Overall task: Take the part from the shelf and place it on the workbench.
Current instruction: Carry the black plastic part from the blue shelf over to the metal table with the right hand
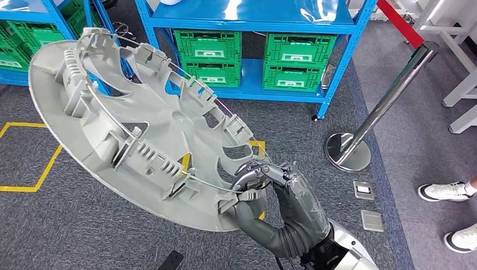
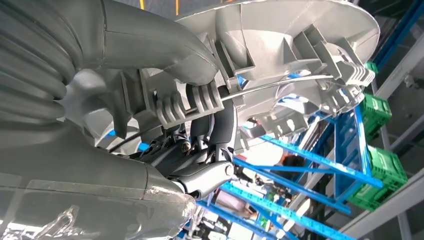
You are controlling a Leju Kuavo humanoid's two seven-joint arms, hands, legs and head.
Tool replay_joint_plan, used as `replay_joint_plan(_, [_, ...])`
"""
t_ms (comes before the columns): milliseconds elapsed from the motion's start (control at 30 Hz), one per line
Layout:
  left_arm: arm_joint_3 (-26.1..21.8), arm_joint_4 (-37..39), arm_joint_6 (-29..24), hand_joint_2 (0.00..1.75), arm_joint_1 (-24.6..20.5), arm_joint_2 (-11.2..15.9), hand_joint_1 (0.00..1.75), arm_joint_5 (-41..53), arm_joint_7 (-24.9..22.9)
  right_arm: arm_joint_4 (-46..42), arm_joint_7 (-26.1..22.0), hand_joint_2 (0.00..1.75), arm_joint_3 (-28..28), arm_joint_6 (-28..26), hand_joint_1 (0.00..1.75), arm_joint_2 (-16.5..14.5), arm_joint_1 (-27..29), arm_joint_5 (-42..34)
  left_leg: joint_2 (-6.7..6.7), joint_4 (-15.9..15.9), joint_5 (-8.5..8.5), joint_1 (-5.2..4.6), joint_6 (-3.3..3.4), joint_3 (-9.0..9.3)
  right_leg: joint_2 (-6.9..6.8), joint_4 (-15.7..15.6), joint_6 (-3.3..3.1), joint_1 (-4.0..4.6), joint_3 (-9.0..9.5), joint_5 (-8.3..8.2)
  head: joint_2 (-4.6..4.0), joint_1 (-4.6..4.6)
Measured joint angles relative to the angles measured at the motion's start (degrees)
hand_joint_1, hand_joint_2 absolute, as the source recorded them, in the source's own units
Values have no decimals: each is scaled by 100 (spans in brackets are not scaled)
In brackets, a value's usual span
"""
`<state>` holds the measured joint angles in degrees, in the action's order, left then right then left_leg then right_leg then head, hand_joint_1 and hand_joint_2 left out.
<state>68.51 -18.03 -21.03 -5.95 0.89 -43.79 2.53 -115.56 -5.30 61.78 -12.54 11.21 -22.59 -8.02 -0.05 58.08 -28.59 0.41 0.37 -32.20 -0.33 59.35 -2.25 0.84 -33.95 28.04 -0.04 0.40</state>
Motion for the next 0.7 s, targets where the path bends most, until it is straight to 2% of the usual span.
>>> replay_joint_plan(67, [9, -1, 0, 175, 4, -3, 0, -2, 1, -26, 19, 175, -1, -10, 175, 9, 2, 78, 6, -6, 23, -4, -59, -35, -1, -81, -29, 0, 1, -10, 0, 7])
replay_joint_plan(133, [20, -2, 0, 175, 5, -1, 0, -3, 2, -48, 47, 175, -1, -20, 175, 16, -1, 176, 6, 85, -78, -13, -114, -92, -12, -189, -66, -37, 36, -42, 0, -9])
replay_joint_plan(167, [22, -1, -2, 175, 5, 2, 0, -5, 3, -58, 63, 175, 0, -22, 175, 18, -4, 219, 5, 280, -214, -11, -142, -173, -19, -233, -84, -58, 55, -62, 0, -27])
replay_joint_plan(233, [27, -1, -4, 175, 14, 6, 0, -15, 7, -70, 87, 175, 9, -21, 175, 20, -3, 273, 4, 971, -571, 13, -193, -443, -24, -241, -105, -65, 63, -76, 0, -64])
replay_joint_plan(267, [30, 0, -4, 175, 22, 7, 0, -20, 9, -72, 93, 175, 16, -20, 175, 21, 0, 284, 4, 1300, -688, 25, -214, -570, -22, -232, -108, -64, 59, -75, 0, -73])
replay_joint_plan(300, [32, 0, -4, 175, 31, 9, 0, -24, 12, -72, 96, 175, 24, -18, 175, 21, 1, 291, 4, 1481, -710, 35, -231, -633, -18, -219, -108, -64, 57, -73, 0, -79])
replay_joint_plan(333, [33, 0, -5, 175, 37, 13, 0, -26, 14, -72, 97, 175, 33, -17, 175, 22, 1, 293, 4, 1444, -620, 46, -244, -602, -12, -199, -103, -66, 54, -67, 0, -85])
replay_joint_plan(400, [34, 0, -8, 175, 37, 24, 0, -27, 17, -73, 99, 175, 48, -16, 175, 22, 1, 293, 4, 819, -253, 67, -254, -296, 2, -139, -74, -75, 51, -38, 0, -100])
replay_joint_plan(433, [34, -1, -8, 175, 33, 26, 0, -27, 17, -75, 100, 175, 52, -15, 175, 22, 0, 293, 2, 480, -121, 67, -249, -133, 7, -101, -49, -66, 41, -20, 0, -108])
replay_joint_plan(467, [34, -1, -8, 175, 27, 28, 0, -26, 19, -79, 101, 175, 55, -15, 175, 22, -1, 293, -1, 223, -64, 64, -222, -6, 10, -65, -22, -58, 18, -7, 0, -116])
replay_joint_plan(500, [34, -2, -8, 175, 25, 26, 0, -26, 20, -84, 102, 175, 59, -14, 175, 23, -2, 293, -5, 95, -73, 60, -187, 46, 12, -35, 3, -47, -13, 3, 0, -115])
replay_joint_plan(567, [36, -2, -8, 175, 41, 19, 0, -27, 21, -97, 103, 175, 69, -13, 175, 26, -3, 293, -10, 42, -97, 54, -122, 52, 14, -7, -41, -30, -68, 1, 0, -97])
replay_joint_plan(633, [37, -2, -9, 175, 64, 17, 0, -39, 22, -107, 104, 175, 83, -13, 175, 31, -3, 294, -13, 39, -84, 47, -100, 37, 13, -13, -110, -28, -77, -14, 0, -77])
replay_joint_plan(700, [37, -2, -9, 175, 67, 19, 0, -72, 32, -114, 104, 175, 92, -3, 175, 33, -8, 304, -15, 39, -76, 37, -83, 35, 12, -35, -96, -34, -67, -36, 0, -69])
